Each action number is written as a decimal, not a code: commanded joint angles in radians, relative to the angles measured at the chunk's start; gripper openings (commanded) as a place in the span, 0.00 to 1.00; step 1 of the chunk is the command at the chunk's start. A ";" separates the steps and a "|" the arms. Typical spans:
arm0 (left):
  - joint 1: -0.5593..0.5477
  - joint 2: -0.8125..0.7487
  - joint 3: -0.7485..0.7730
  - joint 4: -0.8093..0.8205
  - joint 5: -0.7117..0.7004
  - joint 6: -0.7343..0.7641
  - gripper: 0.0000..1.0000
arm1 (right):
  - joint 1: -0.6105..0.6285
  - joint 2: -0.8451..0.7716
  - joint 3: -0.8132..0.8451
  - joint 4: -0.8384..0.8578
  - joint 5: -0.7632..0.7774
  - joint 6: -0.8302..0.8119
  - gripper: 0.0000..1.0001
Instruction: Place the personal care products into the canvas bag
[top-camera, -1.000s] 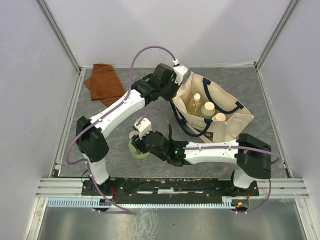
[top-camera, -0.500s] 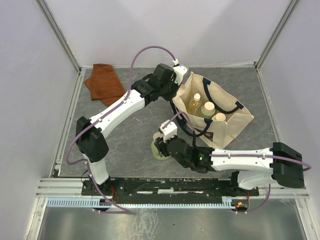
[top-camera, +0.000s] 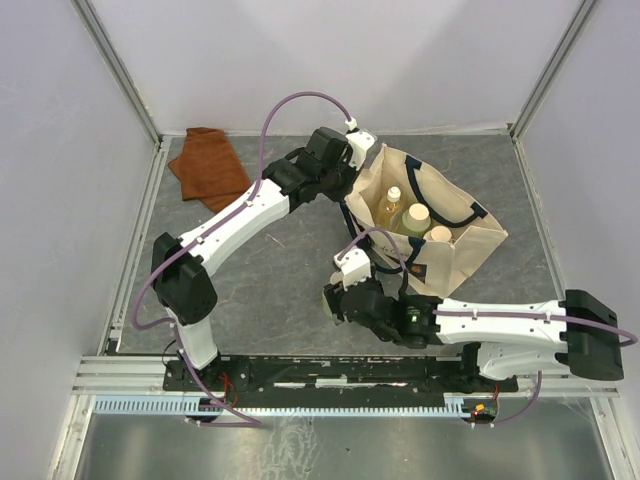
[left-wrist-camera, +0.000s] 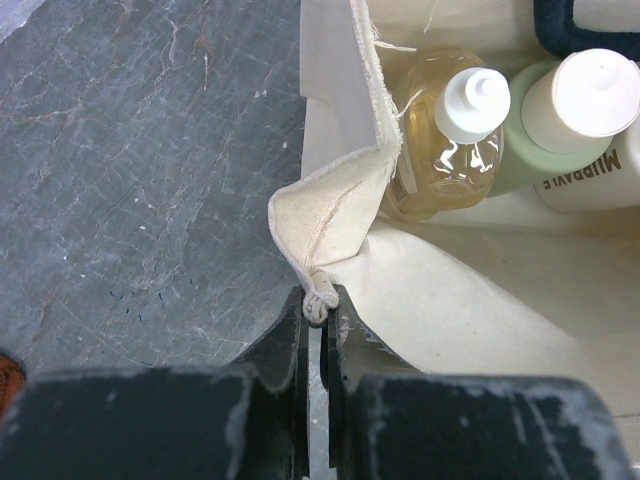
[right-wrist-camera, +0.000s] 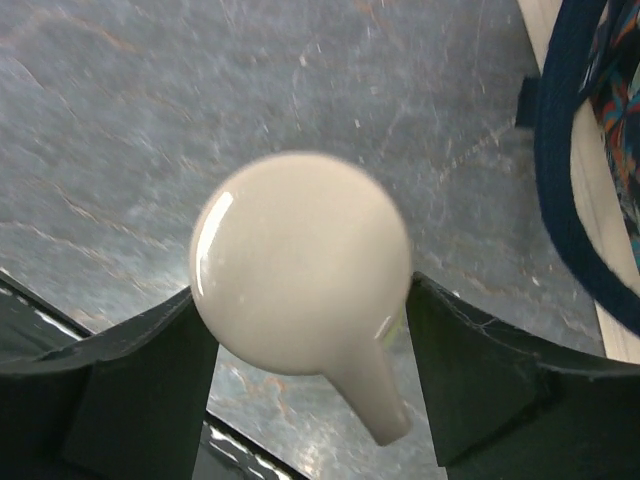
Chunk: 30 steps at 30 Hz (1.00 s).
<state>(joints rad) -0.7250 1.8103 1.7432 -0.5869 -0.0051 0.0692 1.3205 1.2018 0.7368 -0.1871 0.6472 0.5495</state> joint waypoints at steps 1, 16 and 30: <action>0.014 -0.063 -0.002 -0.010 -0.018 0.029 0.03 | 0.010 0.047 0.035 -0.207 0.014 0.041 0.81; 0.013 -0.072 -0.002 -0.021 -0.024 0.038 0.03 | 0.008 0.128 0.432 -0.644 -0.039 -0.141 1.00; 0.014 -0.075 -0.001 -0.027 -0.023 0.032 0.03 | -0.154 0.170 0.409 -0.508 -0.338 -0.423 1.00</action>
<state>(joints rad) -0.7238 1.8088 1.7393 -0.5884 -0.0063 0.0692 1.2053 1.3647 1.1477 -0.8131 0.4229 0.2493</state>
